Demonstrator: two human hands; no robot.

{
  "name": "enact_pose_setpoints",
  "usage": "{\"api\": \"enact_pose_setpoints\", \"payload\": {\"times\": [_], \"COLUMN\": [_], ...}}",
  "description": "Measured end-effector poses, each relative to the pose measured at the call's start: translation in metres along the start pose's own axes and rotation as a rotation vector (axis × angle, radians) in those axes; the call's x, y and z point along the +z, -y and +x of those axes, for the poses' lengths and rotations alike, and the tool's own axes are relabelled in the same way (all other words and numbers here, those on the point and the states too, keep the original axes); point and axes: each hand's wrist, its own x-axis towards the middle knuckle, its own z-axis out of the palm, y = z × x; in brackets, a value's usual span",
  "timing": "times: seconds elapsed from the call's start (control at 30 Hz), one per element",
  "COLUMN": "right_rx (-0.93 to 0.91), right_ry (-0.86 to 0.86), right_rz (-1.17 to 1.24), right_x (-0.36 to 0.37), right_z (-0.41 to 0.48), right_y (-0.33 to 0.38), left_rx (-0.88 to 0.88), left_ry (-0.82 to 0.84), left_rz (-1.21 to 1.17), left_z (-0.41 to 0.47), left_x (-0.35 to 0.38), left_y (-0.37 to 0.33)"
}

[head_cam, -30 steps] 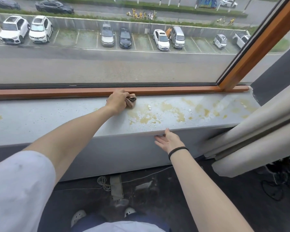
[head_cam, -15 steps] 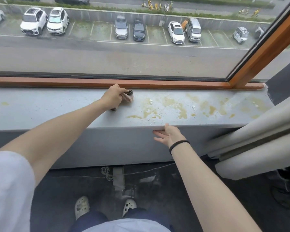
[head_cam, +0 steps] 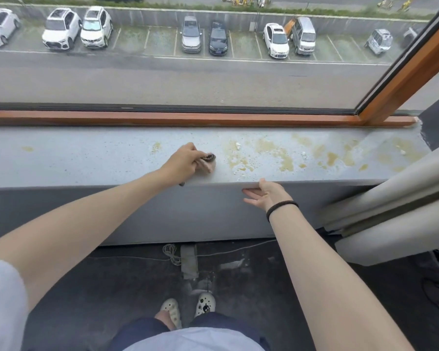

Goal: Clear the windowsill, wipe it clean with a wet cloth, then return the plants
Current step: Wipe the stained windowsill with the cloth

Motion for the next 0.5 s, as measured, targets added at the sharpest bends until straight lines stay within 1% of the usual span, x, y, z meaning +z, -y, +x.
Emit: {"api": "enact_pose_setpoints", "payload": {"times": [0.07,0.13,0.17,0.2,0.33,0.4,0.5], "right_rx": [-0.006,-0.016,-0.02,-0.024,-0.035,-0.036,-0.04], "right_ry": [0.0,-0.024,-0.035,-0.046,-0.076,-0.091,-0.139], "right_rz": [0.02,0.029,0.024,0.02,0.043,0.048,0.018], "right_x": [0.0,0.002,0.002,0.003,0.005,0.007,0.01], "right_z": [0.0,-0.002,-0.003,-0.004,-0.008,-0.012,-0.012], "right_y": [0.0,-0.001,-0.002,-0.001,-0.001,-0.002,0.003], "left_rx": [0.081,0.239,0.279,0.281,0.142,0.084,0.104], "left_ry": [0.076,0.201,0.239,0.239,0.092,0.09,0.136], "left_rz": [0.025,0.001,-0.021,-0.062,-0.215,-0.234,-0.159], "left_z": [-0.011,-0.028,-0.034,-0.036,-0.008,0.01,0.038], "left_x": [0.012,0.024,0.028,0.027,0.005,-0.007,-0.01], "left_y": [-0.004,-0.012,-0.016,-0.018,-0.018,-0.012,0.006]}}
